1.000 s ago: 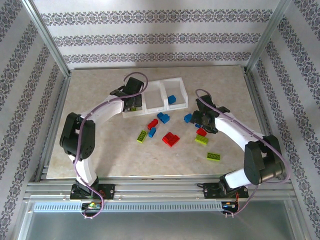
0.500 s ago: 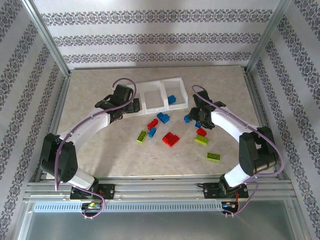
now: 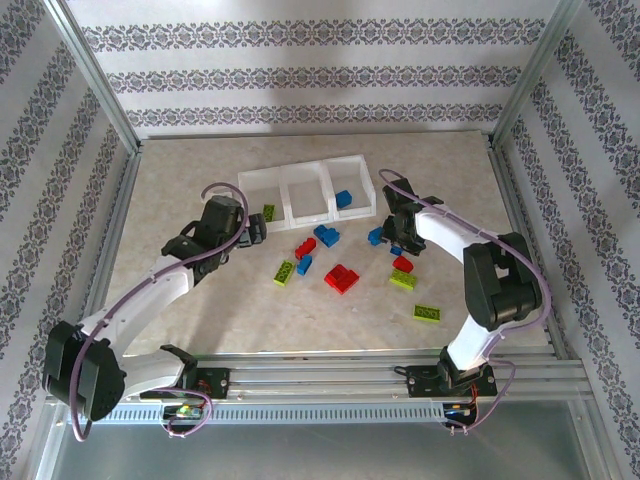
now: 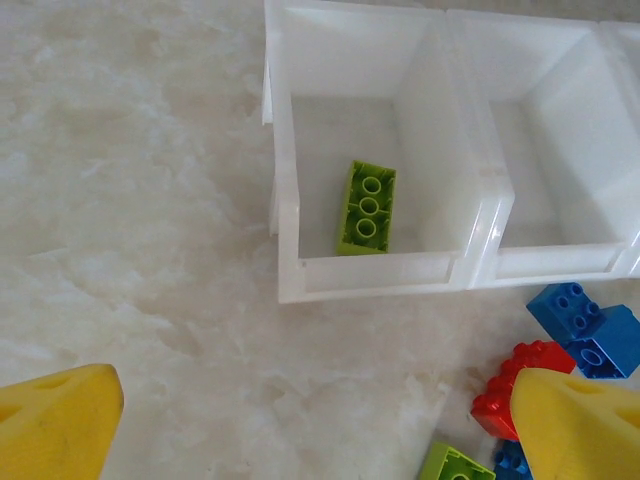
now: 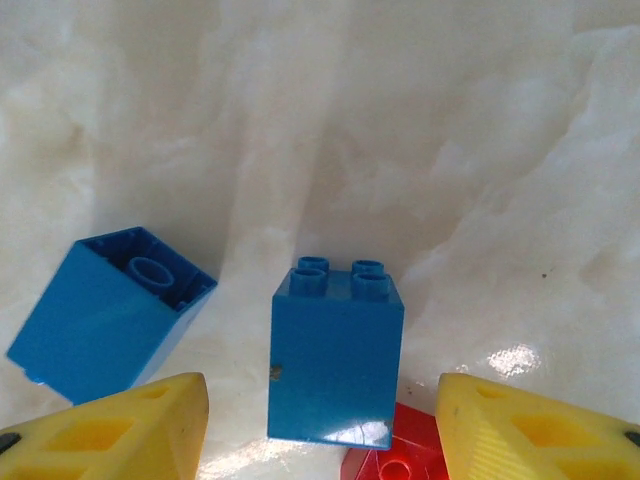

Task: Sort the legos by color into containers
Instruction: Pick up the lego from the middle-right of the table.

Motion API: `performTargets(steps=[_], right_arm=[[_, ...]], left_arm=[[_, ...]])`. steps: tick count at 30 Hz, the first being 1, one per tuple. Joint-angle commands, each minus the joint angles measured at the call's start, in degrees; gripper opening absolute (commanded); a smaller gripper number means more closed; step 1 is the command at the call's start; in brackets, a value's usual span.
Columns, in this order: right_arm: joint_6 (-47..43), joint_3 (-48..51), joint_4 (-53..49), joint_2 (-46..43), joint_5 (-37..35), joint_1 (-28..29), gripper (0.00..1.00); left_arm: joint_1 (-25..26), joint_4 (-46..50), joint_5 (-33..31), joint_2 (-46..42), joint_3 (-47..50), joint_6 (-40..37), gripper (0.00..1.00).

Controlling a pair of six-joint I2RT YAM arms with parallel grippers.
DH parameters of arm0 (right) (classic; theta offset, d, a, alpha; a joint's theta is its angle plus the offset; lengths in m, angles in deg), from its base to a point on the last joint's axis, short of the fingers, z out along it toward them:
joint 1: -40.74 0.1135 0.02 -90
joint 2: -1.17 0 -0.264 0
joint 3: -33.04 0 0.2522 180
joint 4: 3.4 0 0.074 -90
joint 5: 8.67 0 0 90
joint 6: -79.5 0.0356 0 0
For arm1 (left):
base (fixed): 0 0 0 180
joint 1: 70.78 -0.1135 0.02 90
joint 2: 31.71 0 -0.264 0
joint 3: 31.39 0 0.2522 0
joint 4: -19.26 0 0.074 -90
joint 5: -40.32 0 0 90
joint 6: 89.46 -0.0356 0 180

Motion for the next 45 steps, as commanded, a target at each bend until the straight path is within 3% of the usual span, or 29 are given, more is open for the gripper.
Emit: performTargets(steps=[1, 18, 29, 45], right_arm=[[-0.6, -1.0, -1.4, 1.6, 0.6, -0.6, 0.62], [-2.9, -4.0, -0.3, 8.6, 1.2, -2.0, 0.51], [-2.7, -2.4, -0.5, 5.5, 1.9, -1.8, 0.33], [-6.1, -8.8, -3.1, 0.3, -2.8, 4.3, 0.31]], left_arm=[[-0.9, -1.5, 0.2, -1.6, 1.7, 1.3, 1.0], [-1.2, 0.0, 2.0, -2.0, 4.6, 3.5, 1.0], [-1.4, 0.1, 2.3, -2.3, 5.4, 4.0, 1.0], [-1.9, -0.1, 2.4, -2.2, 6.1, 4.9, 1.0]])
